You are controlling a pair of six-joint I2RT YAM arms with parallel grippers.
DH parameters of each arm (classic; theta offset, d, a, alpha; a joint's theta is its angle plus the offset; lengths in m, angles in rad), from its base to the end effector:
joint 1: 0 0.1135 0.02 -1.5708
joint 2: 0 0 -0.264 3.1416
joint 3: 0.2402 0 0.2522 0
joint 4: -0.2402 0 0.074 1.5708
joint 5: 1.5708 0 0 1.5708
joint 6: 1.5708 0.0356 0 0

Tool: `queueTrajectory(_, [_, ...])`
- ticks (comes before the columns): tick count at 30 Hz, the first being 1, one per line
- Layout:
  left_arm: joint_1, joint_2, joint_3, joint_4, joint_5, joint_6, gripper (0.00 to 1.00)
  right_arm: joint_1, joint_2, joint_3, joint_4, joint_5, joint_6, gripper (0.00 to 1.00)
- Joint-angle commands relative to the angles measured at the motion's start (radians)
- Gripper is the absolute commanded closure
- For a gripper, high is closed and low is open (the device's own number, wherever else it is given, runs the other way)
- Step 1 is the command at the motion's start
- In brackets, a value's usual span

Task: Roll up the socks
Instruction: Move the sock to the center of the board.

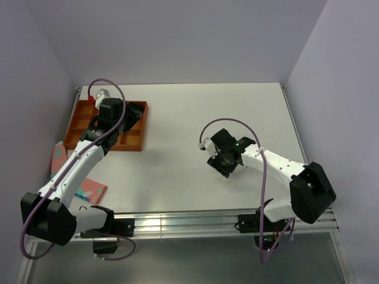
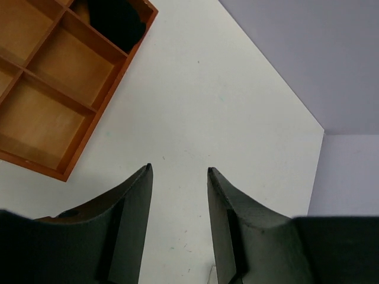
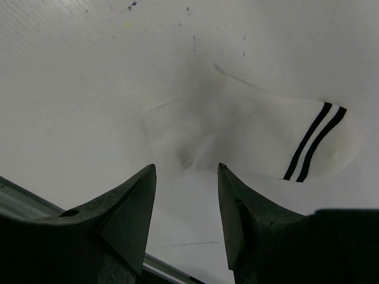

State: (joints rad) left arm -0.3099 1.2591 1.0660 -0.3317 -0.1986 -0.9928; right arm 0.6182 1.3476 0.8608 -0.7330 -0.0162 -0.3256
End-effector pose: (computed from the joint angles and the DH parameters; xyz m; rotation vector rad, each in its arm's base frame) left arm 0.2738 -0.0803 0.3221 -0.8301 1.9698 -0.5769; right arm 0.1984 0.1418 0.2065 -1.2742 2.4878 0.0946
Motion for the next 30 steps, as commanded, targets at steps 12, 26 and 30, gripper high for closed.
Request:
queueTrajectory(12, [-0.008, -0.093, 0.026, 0.017, 0.021, 0.031, 0.52, 0.095, 0.117, 0.035, 0.009, 0.053, 0.063, 0.52])
queueTrajectory(26, [-0.008, -0.076, 0.023, 0.025, 0.031, 0.043, 0.53, 0.106, 0.199, 0.052, 0.044, 0.039, 0.057, 0.53])
queueTrajectory(30, [-0.008, -0.072, 0.025, 0.019, 0.024, 0.049, 0.53, 0.104, 0.219, 0.06, 0.053, 0.036, 0.056, 0.53])
